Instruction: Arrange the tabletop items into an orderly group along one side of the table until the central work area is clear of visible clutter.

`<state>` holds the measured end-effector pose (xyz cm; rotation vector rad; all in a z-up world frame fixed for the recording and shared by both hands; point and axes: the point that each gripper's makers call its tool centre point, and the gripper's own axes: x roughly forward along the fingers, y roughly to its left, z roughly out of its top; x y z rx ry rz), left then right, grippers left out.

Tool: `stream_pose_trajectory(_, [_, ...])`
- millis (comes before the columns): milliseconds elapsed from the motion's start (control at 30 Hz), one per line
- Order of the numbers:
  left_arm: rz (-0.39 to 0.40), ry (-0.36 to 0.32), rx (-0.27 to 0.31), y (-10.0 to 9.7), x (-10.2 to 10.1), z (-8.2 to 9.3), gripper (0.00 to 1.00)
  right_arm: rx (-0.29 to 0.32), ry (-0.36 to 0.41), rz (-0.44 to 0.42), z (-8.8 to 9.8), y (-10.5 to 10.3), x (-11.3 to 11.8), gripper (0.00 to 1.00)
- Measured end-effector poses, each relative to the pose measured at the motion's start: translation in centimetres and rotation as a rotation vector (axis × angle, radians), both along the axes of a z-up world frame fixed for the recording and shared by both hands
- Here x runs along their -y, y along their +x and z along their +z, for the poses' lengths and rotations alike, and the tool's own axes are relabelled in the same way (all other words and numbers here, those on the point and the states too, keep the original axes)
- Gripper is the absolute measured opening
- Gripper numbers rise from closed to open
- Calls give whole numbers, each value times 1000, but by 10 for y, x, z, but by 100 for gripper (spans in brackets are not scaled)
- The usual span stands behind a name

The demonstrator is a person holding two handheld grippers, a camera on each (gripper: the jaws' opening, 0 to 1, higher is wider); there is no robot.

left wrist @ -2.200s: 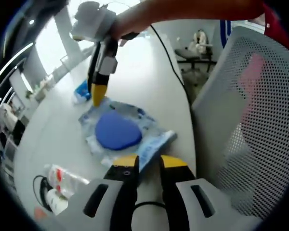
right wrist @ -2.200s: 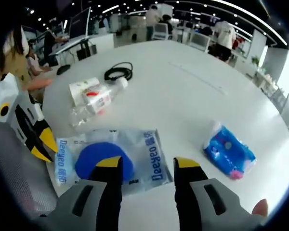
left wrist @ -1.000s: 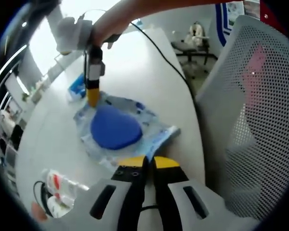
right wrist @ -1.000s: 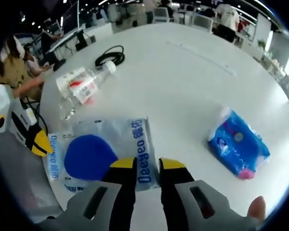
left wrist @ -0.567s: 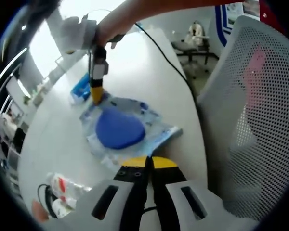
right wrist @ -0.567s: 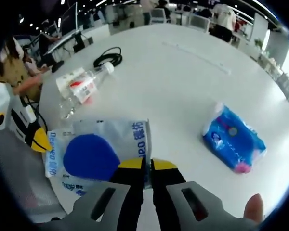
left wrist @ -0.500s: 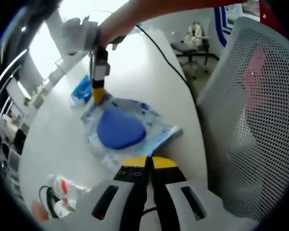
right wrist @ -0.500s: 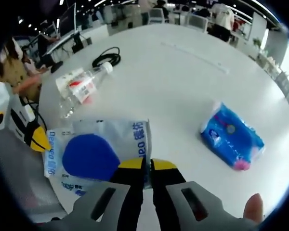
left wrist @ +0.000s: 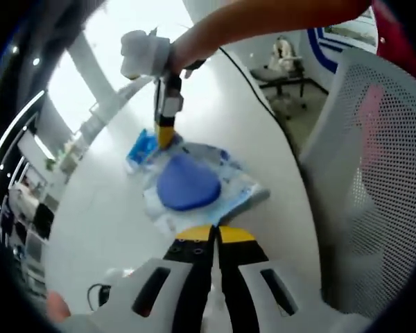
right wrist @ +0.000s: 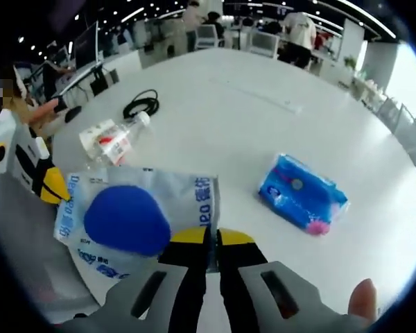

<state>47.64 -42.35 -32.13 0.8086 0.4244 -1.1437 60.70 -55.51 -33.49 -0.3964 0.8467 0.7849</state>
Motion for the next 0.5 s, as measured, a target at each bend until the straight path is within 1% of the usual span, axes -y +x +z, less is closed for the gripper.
stream_pose_trajectory(100, [5, 25, 39, 16, -9, 7, 0, 23, 30, -28, 14, 5, 0, 5])
stream_pose_trajectory(167, [15, 31, 51, 24, -13, 10, 0, 34, 46, -43, 21, 10, 0, 4])
stream_pose_trajectory(200, [24, 29, 64, 31, -16, 15, 0, 44, 53, -54, 24, 13, 1, 4])
stream_pose_trajectory(300, [46, 21, 75, 47, -23, 21, 0, 50, 87, -94, 32, 19, 1, 4])
stream_pose_trajectory(400, [71, 24, 83, 64, -32, 25, 0, 52, 118, -113, 37, 25, -1, 4])
stream_pose_trajectory(500, [83, 19, 86, 74, -36, 29, 0, 55, 134, -131, 41, 30, -3, 4])
